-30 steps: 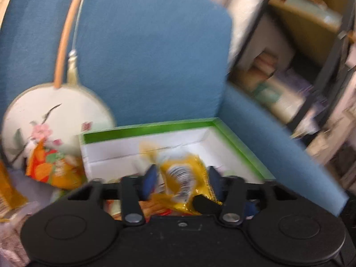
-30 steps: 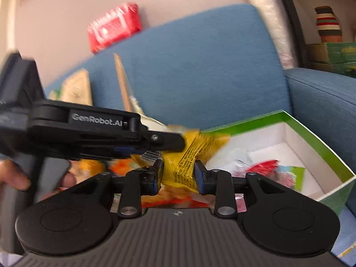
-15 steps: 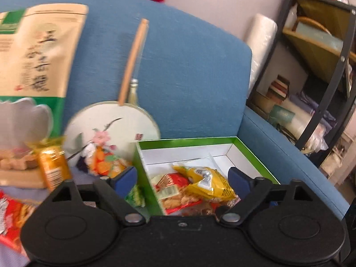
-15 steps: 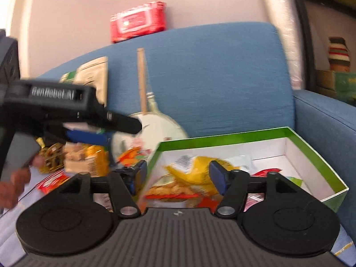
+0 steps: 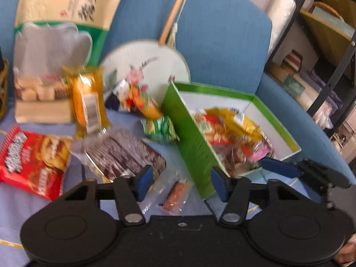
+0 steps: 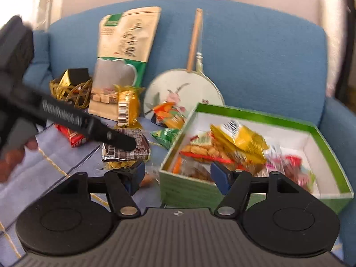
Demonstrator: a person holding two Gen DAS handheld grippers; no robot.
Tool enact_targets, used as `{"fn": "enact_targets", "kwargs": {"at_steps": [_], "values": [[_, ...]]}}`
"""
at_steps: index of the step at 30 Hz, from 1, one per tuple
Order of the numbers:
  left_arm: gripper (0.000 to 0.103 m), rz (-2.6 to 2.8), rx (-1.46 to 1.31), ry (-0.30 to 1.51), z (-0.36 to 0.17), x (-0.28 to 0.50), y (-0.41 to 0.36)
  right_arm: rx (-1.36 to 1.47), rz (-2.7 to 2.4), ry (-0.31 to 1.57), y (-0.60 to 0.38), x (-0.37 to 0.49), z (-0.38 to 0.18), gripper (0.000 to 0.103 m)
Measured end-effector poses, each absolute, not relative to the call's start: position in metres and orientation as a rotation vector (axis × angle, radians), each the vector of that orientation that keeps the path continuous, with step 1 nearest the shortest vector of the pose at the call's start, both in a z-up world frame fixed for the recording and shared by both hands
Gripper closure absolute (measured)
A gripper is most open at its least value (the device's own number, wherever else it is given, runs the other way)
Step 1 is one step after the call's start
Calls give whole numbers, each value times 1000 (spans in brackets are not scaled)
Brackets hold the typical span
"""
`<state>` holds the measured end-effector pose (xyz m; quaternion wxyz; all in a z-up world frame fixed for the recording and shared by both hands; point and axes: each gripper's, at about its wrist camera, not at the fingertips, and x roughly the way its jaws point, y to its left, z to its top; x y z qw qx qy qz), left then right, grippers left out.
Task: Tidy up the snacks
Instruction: 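Reach the right gripper to the small orange candy stick on the table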
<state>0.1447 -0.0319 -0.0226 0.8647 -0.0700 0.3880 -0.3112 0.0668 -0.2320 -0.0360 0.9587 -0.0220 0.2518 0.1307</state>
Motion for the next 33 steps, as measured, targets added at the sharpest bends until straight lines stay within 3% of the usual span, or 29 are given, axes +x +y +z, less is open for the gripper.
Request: {"fn": "enact_targets", "kwargs": {"at_steps": [3, 11, 16, 19, 23, 24, 26, 27, 28, 33], "values": [[40, -666, -134, 840, -39, 147, -43, -28, 267, 550, -235, 67, -41, 0], [42, -692, -198, 929, -69, 145, -43, -73, 389, 697, -210, 68, -62, 0], [41, -735, -246, 912, -56, 129, -19, -19, 411, 732, -202, 72, -70, 1], [36, -659, -255, 859, -45, 124, 3, 89, 398, 734, -200, 79, -79, 1], [0, -515, -261, 790, -33, 125, 29, 143, 360, 694, -184, 82, -91, 3], [0, -467, -257, 771, -31, 125, 36, 121, 354, 679, -179, 82, -92, 3], [0, -396, -257, 748, -28, 128, 50, 87, 345, 664, -173, 82, -92, 8], [0, -372, -256, 744, -27, 130, 56, 84, 351, 663, -172, 83, -92, 34], [0, -346, -251, 739, -27, 133, 62, 87, 357, 664, -173, 82, -91, 51], [0, -206, -169, 678, -22, 149, 88, 91, 439, 709, -171, 76, -85, 51]]}}
